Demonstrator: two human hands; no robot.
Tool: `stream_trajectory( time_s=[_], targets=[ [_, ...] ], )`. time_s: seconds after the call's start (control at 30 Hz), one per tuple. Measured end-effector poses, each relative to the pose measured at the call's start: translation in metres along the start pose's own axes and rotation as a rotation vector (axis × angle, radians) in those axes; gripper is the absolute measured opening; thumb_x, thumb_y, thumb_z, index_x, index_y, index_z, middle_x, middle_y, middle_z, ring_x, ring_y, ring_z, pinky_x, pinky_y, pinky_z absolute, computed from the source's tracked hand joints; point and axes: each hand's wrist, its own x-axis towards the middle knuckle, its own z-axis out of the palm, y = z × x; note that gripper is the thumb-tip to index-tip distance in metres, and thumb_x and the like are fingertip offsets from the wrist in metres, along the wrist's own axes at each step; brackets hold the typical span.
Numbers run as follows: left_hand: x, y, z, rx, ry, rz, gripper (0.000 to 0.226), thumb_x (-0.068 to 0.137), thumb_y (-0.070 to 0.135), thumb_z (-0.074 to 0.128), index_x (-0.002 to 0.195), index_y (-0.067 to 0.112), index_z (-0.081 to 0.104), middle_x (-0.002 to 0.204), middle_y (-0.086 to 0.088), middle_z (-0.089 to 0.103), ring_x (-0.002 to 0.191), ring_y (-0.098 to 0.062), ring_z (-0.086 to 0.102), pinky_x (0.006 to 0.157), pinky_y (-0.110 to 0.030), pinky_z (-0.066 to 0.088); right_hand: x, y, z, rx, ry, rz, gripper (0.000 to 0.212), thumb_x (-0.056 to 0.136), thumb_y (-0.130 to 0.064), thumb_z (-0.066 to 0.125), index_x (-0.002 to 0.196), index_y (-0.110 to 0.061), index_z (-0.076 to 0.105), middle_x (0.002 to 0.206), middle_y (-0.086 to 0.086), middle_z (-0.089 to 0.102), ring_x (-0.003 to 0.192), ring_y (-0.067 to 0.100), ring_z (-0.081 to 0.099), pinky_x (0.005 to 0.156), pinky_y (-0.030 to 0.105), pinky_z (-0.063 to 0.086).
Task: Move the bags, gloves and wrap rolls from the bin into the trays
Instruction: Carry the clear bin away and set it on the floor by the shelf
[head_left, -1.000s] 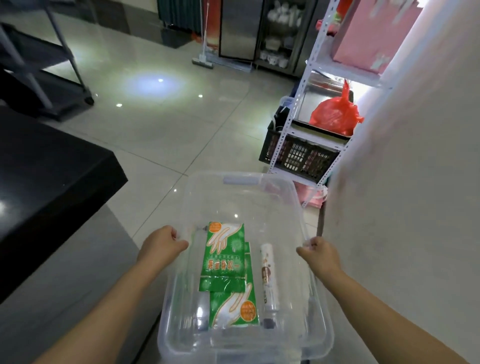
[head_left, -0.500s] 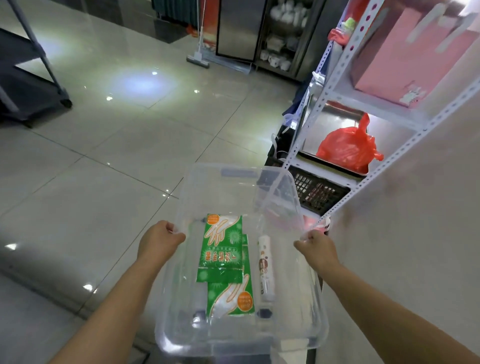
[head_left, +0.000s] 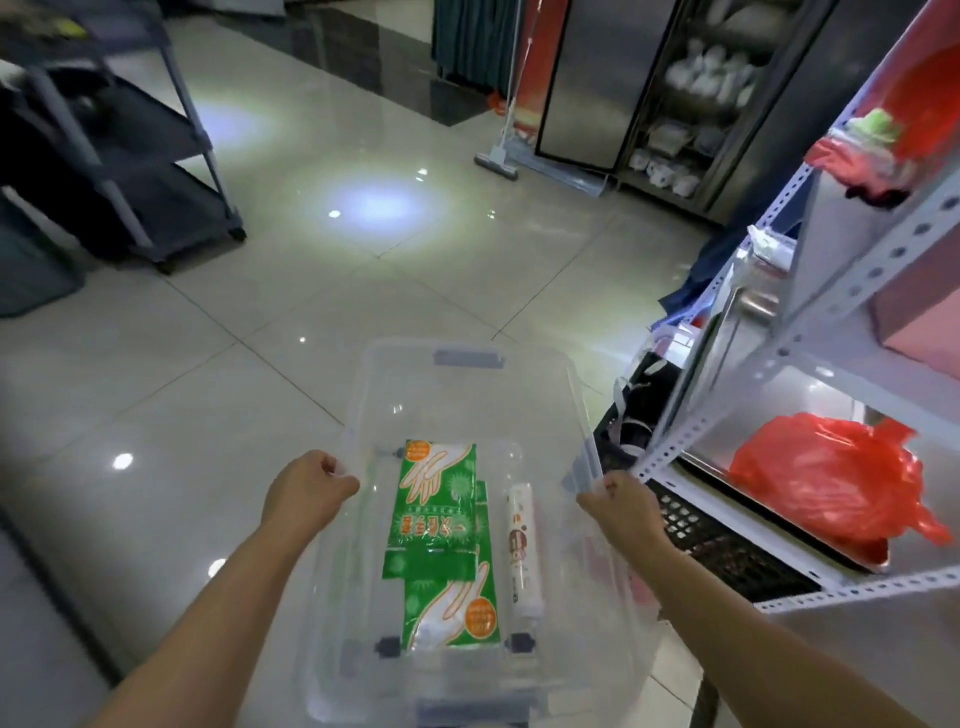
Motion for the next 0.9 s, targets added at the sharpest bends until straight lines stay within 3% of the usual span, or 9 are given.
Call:
stream_trajectory(
  time_s=[0.2,0.37,0.67,0.9],
  targets=[
    [0.087,0.043,0.0,-0.049,0.074,-0.037,0.018,0.071,0.015,0.068,0.087,0.011,0.061,0.085,-0.011,0.067,0.078,-0.031,0.064,0.072,-0.036,0.049,0.113,-0.06,0.002,-0.047,-0.056,-0.08,0.017,0.078,-0.02,0.064,0.072,-0.017,0.049,0.065,-0.003,0.052,0.057,0.009,0.049,0.048,0.022,0.032],
    [0.194,0.083,0.003,-0.025,0.031,-0.018,0.016,0.073,0.017,0.067,0.088,0.013,0.06,0.08,-0.007,0.065,0.077,-0.026,0.063,0.07,-0.033,0.046,0.21,-0.104,0.015,-0.047,-0.024,-0.099,0.017,0.079,-0.022,0.066,0.09,-0.012,0.056,0.072,-0.01,0.052,0.065,0.002,0.048,0.05,0.019,0.032],
    [0.394,0.19,0.003,0.09,-0.108,0.1,0.018,0.074,0.018,0.067,0.089,0.013,0.059,0.083,-0.01,0.066,0.077,-0.027,0.063,0.07,-0.031,0.047,0.35,-0.179,0.021,-0.011,0.092,0.054,0.023,0.079,-0.026,0.066,0.096,-0.012,0.059,0.076,-0.008,0.053,0.065,-0.002,0.046,0.05,0.016,0.03],
    [0.508,0.295,0.058,0.208,-0.205,0.244,0.017,0.076,0.019,0.066,0.089,0.013,0.058,0.08,-0.008,0.065,0.074,-0.025,0.062,0.065,-0.029,0.042,0.452,-0.181,-0.003,0.024,0.145,0.187,0.026,0.082,-0.028,0.065,0.099,-0.012,0.057,0.088,-0.001,0.057,0.067,0.003,0.048,0.051,0.017,0.033]
  ],
)
